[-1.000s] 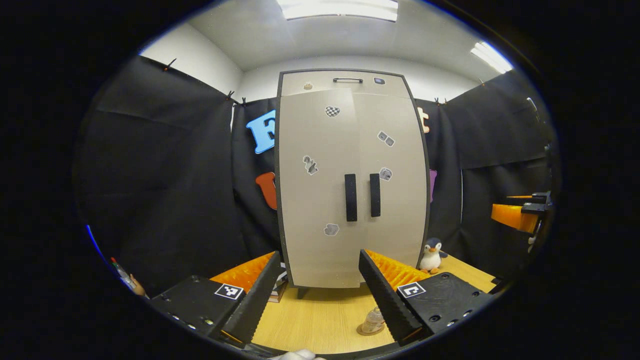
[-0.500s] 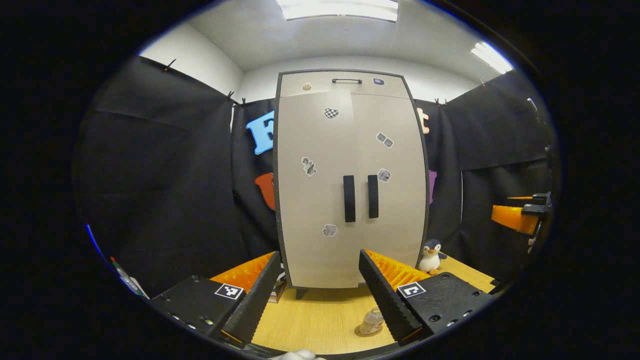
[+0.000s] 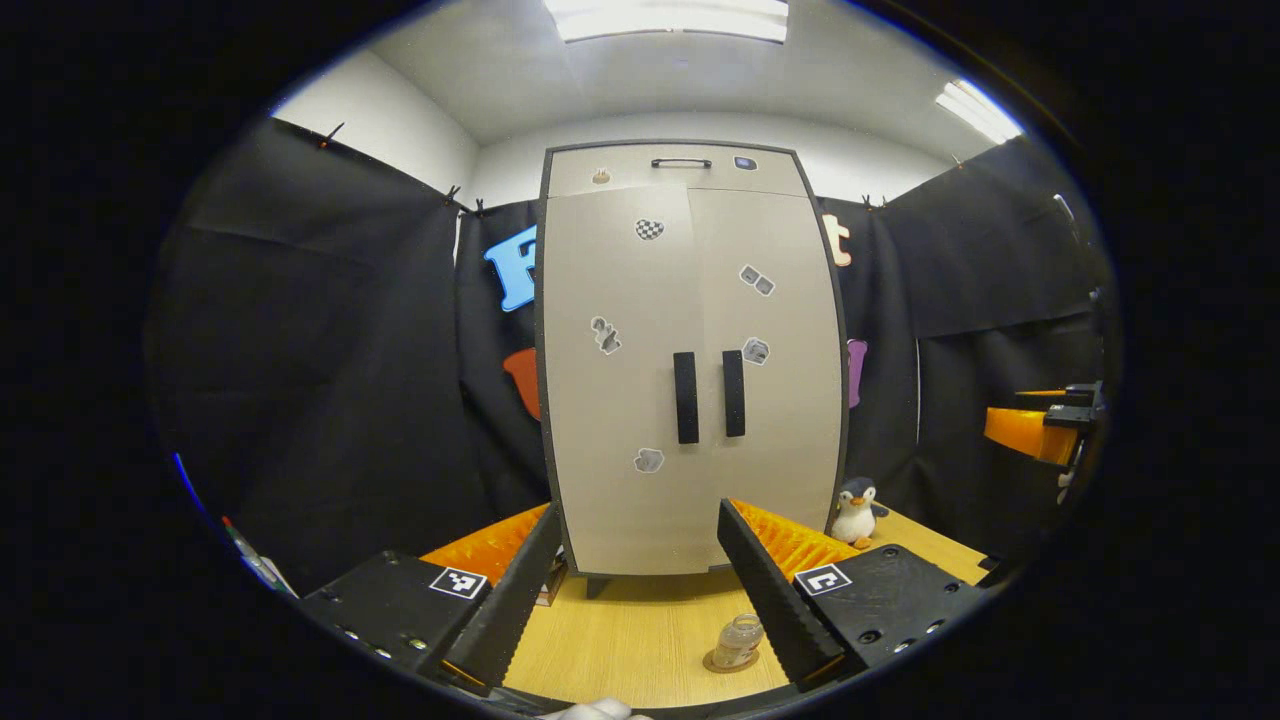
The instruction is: Grasp the bottle in the cabinet with the left hand and place it on the coaster, then close the right door with the right hand and the left door with the left hand.
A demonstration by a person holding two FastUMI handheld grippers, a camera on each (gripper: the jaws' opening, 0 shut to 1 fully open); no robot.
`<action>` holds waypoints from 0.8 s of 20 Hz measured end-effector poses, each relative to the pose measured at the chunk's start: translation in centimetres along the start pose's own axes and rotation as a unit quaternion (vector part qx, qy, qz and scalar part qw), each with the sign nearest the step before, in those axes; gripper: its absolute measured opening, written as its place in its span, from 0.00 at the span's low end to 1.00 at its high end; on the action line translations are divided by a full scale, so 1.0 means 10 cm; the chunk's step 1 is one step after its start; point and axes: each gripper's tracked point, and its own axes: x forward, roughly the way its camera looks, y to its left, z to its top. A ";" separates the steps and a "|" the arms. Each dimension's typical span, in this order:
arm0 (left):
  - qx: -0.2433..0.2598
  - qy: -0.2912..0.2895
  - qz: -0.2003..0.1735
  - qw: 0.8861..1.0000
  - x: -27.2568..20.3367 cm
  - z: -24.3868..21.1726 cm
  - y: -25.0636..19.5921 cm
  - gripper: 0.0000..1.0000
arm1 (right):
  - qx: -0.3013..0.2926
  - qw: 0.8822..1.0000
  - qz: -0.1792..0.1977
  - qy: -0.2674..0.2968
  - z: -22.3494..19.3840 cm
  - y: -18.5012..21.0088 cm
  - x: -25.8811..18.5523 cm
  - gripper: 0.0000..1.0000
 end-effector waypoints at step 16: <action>-0.001 -0.003 -0.005 1.000 0.00 0.05 -0.18 0.96 | 0.000 1.000 -0.003 -0.004 0.04 -0.15 -0.06 0.81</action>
